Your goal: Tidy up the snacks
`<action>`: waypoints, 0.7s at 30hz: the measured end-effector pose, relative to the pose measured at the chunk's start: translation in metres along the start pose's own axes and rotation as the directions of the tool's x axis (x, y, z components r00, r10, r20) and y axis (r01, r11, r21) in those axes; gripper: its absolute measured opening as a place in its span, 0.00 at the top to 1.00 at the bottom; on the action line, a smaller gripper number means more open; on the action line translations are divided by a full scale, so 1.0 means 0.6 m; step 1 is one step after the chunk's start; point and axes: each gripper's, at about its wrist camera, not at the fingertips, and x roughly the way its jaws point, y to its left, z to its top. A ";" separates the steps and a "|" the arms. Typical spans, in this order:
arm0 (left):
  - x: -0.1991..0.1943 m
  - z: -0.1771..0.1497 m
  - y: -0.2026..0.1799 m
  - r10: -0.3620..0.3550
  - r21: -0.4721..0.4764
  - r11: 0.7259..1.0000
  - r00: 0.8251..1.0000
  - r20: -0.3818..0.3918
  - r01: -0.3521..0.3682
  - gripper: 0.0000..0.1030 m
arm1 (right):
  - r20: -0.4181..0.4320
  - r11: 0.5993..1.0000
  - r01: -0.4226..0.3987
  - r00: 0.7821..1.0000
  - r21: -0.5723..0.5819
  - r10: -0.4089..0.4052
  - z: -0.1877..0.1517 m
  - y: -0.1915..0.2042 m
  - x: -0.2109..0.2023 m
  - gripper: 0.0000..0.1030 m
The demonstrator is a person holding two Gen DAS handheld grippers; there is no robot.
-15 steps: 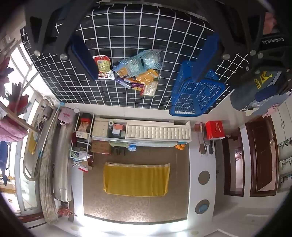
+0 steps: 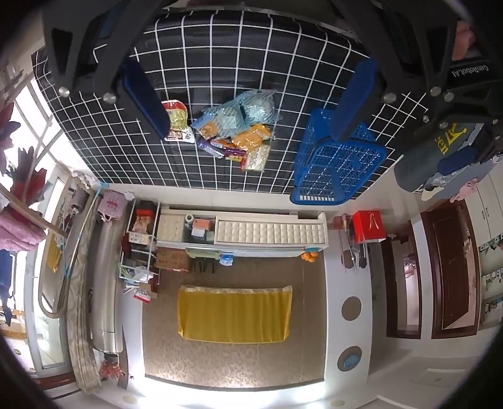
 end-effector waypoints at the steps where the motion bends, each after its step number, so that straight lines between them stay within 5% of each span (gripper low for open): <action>1: -0.001 -0.001 0.001 -0.001 0.000 1.000 1.000 -0.001 0.001 0.00 | -0.001 1.000 0.000 1.000 0.000 0.000 -0.001 0.000 0.002 0.00; 21: 0.014 -0.006 0.001 0.011 0.007 1.000 1.000 -0.014 -0.011 0.00 | 0.001 1.000 0.000 1.000 -0.003 0.000 -0.002 -0.001 0.001 0.00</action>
